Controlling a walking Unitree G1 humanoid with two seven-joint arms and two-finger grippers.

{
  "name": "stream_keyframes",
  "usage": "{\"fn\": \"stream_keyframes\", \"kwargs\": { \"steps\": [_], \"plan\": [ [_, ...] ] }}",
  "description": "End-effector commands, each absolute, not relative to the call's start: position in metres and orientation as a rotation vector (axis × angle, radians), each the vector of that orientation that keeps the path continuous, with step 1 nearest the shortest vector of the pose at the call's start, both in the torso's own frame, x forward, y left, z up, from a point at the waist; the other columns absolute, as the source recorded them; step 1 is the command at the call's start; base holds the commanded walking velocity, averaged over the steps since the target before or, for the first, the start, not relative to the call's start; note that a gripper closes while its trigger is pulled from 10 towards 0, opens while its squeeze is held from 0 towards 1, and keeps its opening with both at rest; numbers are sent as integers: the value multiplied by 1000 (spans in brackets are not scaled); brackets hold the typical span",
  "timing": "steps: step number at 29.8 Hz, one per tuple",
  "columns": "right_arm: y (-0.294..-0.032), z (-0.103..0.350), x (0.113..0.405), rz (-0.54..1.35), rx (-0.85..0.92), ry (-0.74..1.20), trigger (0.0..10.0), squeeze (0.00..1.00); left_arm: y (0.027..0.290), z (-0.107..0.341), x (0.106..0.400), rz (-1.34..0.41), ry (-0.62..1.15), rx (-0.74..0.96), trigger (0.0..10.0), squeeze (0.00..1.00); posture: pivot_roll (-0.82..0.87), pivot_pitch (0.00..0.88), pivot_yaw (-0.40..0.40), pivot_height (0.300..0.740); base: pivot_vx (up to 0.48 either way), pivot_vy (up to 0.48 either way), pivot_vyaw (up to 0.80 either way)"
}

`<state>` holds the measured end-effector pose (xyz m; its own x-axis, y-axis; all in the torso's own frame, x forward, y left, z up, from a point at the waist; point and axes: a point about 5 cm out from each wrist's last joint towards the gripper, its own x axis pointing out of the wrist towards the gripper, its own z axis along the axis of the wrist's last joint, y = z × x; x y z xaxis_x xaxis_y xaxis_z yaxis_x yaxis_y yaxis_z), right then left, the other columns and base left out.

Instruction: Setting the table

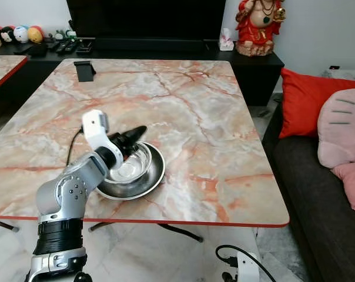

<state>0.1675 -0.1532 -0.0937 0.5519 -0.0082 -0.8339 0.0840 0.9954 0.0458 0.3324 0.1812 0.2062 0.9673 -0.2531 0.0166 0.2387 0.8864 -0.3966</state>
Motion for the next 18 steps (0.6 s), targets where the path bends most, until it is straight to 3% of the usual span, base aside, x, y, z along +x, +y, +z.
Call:
{"fn": "stream_keyframes", "kwargs": {
  "steps": [1,3,4,5,7,13,18],
  "plan": [
    [-153,-95,165,-61,80,999,10000,0,192,226,332,-180,-84,-286,10000,0,75,0,-19,740,0,0,0],
    [-152,-95,165,-61,79,998,10000,0,199,232,332,-113,-146,-206,10000,0,75,0,-19,740,0,0,0],
    [-153,-95,165,-66,82,992,10000,0,214,239,330,18,-206,-134,10000,0,75,0,-18,740,0,0,0],
    [-153,-95,165,-66,82,992,10000,0,214,239,330,18,-206,-134,10000,0,75,0,-18,740,0,0,0],
    [-155,-94,167,-70,79,986,10000,0,237,245,323,191,-279,11,10000,0,78,0,-19,740,0,0,0],
    [-158,-92,172,-78,80,972,10000,0,253,234,317,271,-288,173,10000,0,81,0,-15,740,0,0,0],
    [-159,-89,178,-91,87,947,10000,0,246,208,313,230,-288,196,10000,0,76,0,-13,740,0,0,0]
  ]
}}
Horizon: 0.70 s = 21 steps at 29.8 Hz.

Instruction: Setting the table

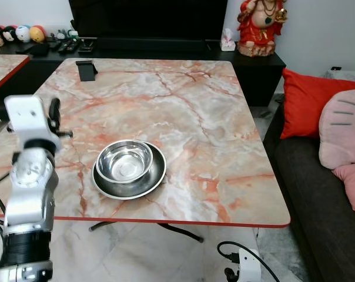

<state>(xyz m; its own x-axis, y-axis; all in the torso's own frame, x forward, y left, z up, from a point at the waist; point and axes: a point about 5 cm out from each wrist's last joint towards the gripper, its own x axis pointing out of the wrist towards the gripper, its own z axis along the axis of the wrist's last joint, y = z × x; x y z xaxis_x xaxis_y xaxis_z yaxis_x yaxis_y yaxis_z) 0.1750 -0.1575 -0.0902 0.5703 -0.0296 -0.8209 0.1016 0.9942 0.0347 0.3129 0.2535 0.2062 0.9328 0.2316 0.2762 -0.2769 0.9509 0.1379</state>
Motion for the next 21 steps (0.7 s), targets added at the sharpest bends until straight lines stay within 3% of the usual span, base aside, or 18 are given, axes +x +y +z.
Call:
{"fn": "stream_keyframes", "kwargs": {
  "steps": [1,5,13,21],
  "plan": [
    [-160,-88,178,-95,87,945,10000,0,243,205,313,217,-285,205,10000,0,76,0,-13,740,0,0,0],
    [-162,-89,176,-91,77,948,10000,0,228,192,313,149,-267,230,10000,0,75,0,-14,740,0,0,0],
    [-175,-94,160,-107,72,956,10000,0,227,199,316,151,-312,216,10000,0,69,0,-11,740,0,0,0],
    [-185,-93,162,-120,84,953,10000,0,225,198,319,154,-333,208,10000,0,68,0,-6,740,0,480,0]
  ]
}}
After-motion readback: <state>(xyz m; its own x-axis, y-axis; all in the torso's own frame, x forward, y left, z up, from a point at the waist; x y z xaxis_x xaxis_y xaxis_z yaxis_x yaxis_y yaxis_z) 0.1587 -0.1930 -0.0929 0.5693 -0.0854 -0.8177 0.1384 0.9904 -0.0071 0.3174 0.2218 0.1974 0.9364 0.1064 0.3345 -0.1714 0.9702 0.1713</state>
